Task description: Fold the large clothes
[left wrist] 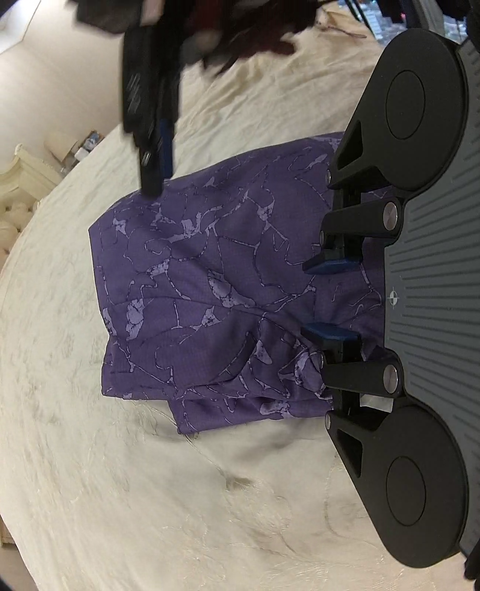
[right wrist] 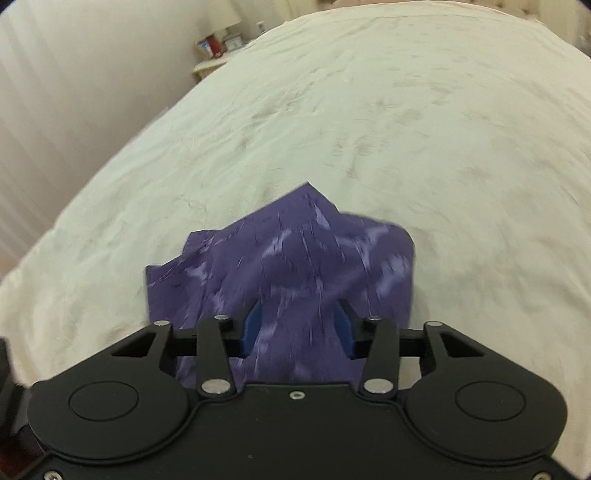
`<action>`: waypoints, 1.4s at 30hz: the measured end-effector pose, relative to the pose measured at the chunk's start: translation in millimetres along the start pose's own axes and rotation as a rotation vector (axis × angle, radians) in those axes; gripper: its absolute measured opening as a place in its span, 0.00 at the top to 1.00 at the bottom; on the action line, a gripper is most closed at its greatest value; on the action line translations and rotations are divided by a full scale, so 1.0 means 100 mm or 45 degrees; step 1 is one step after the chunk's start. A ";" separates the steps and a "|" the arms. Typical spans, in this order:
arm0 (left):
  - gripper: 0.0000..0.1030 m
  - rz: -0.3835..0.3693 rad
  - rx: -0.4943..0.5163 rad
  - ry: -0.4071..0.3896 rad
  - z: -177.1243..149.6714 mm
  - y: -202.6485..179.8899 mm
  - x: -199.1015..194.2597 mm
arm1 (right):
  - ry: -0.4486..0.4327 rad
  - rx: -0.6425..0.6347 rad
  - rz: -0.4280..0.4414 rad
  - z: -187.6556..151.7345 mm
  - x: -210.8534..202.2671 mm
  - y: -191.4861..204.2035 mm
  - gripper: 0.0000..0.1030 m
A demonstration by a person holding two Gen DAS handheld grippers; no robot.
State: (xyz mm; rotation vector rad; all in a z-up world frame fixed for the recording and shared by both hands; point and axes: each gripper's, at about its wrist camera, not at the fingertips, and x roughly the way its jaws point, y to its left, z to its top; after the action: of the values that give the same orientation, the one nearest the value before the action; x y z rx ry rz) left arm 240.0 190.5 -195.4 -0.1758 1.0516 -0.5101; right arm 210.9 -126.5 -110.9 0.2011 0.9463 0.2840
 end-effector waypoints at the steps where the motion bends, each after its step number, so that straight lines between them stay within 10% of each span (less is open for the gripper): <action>1: 0.72 0.000 -0.007 -0.001 -0.01 0.00 0.00 | 0.011 -0.012 -0.010 0.04 0.09 0.00 0.50; 11: 0.72 -0.012 -0.076 -0.026 -0.06 0.05 -0.06 | 0.164 -0.155 -0.150 0.49 0.82 0.04 0.51; 19: 0.72 -0.040 -0.118 -0.052 -0.11 0.11 -0.05 | -0.017 -0.599 0.213 0.40 0.35 0.79 0.45; 27: 0.72 -0.054 -0.130 -0.060 -0.11 0.14 -0.06 | 0.158 -0.991 0.404 0.14 0.62 1.48 0.49; 29: 0.72 -0.055 -0.139 -0.066 -0.12 0.14 -0.08 | 0.209 -1.000 0.409 0.14 0.72 1.50 0.57; 30: 0.72 -0.055 -0.144 -0.066 -0.12 0.15 -0.08 | 0.239 -0.992 0.415 0.16 0.76 1.49 0.86; 42: 0.71 -0.027 -0.158 -0.074 -0.21 0.14 -0.10 | 0.296 -0.732 0.255 0.30 1.17 1.34 0.86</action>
State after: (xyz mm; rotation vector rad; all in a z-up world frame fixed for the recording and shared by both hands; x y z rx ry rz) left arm 222.5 209.4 -202.9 -0.3098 1.0256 -0.4568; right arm 279.6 37.0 -144.6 -0.2733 1.0363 0.7617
